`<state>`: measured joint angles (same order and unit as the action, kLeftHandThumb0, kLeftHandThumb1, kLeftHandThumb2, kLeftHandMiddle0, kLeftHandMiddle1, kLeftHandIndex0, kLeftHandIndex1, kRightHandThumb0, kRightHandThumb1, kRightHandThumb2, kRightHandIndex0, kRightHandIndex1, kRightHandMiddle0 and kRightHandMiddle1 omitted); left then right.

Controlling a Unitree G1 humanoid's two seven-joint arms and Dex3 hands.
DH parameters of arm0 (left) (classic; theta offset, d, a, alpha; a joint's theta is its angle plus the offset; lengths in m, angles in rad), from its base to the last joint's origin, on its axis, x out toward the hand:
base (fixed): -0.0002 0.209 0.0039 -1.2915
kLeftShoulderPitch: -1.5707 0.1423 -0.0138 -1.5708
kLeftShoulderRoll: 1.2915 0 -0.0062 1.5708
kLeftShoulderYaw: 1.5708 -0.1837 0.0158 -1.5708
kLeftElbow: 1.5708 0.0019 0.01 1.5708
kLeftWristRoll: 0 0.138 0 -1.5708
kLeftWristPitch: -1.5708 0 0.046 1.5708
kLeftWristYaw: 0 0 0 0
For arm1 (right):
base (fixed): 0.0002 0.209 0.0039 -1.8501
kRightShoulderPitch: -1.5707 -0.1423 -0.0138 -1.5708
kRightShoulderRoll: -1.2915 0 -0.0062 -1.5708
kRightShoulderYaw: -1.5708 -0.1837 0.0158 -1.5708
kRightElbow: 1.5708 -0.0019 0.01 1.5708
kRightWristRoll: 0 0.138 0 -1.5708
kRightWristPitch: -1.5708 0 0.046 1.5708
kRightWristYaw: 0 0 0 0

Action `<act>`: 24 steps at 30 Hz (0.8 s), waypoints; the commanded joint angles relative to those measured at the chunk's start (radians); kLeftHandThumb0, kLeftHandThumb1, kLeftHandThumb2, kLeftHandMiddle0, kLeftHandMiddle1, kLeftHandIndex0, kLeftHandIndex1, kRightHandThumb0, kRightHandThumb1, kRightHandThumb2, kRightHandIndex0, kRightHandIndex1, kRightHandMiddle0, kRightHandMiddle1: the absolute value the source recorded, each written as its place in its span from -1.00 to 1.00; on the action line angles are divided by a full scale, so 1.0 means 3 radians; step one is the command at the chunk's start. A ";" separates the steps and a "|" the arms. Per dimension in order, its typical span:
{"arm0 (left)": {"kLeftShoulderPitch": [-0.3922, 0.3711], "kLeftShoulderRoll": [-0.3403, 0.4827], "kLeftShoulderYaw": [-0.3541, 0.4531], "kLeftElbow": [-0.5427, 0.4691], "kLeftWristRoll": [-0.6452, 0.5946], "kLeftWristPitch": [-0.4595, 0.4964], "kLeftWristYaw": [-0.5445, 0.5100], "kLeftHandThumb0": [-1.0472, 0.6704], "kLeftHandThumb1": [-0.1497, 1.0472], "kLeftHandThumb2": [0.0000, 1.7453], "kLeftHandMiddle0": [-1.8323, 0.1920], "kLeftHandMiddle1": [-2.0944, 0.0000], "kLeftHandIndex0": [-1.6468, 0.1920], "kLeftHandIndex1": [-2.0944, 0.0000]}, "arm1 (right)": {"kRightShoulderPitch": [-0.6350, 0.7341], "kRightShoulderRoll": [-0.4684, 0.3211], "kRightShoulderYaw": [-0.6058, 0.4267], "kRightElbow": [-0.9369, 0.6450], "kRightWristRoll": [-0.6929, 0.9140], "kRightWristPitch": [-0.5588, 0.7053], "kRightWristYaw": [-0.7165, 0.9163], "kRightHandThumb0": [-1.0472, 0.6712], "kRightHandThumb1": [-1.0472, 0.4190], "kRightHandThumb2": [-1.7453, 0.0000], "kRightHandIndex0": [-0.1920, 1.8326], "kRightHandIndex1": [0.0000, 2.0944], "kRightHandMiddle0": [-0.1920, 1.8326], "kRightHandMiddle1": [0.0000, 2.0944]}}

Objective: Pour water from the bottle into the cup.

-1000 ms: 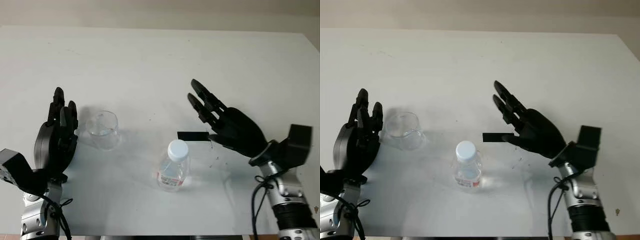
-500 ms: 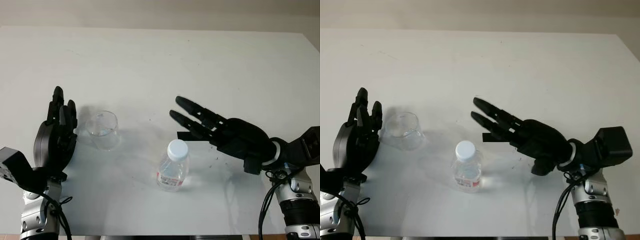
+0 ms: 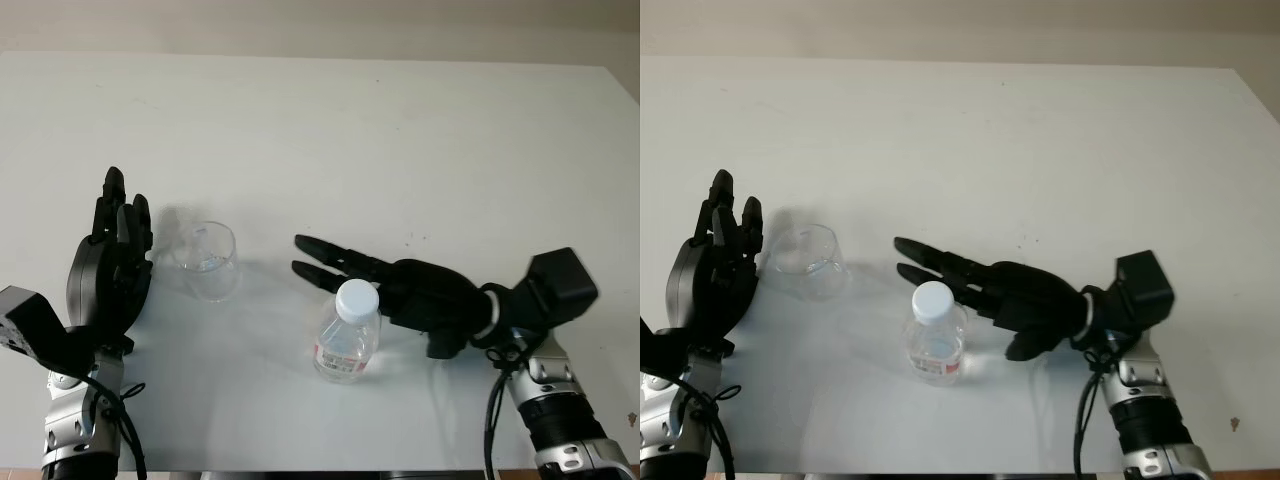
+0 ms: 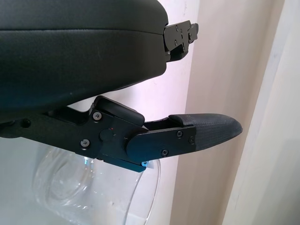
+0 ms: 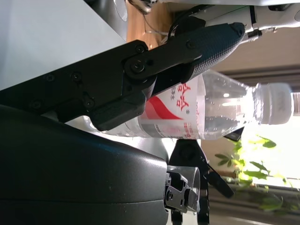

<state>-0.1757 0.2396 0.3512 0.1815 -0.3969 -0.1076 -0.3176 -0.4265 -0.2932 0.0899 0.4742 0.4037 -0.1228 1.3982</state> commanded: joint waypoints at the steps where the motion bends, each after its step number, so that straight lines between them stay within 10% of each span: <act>1: -0.0043 0.0039 0.0009 0.0036 0.0039 -0.0066 -0.0014 -0.71 1.00 -0.37 1.00 0.95 1.00 0.96 | -0.0115 0.0065 0.0065 0.0124 -0.0068 -0.0043 0.0039 -1.00 -0.92 0.95 -1.00 -1.00 -1.00 -1.00; 24: -0.0152 0.0068 0.0078 0.0149 -0.0001 -0.0206 -0.0121 -0.68 1.00 -0.37 0.99 0.95 0.98 0.96 | -0.0751 -0.0013 0.0379 0.0960 -0.0252 -0.0572 0.0721 -1.00 -0.94 0.93 -0.91 -0.94 -0.90 -0.95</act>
<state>-0.2139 0.2486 0.3686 0.2257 -0.3898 -0.1558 -0.3475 -0.6360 -0.2760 0.1857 0.7527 0.3184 -0.2783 1.6056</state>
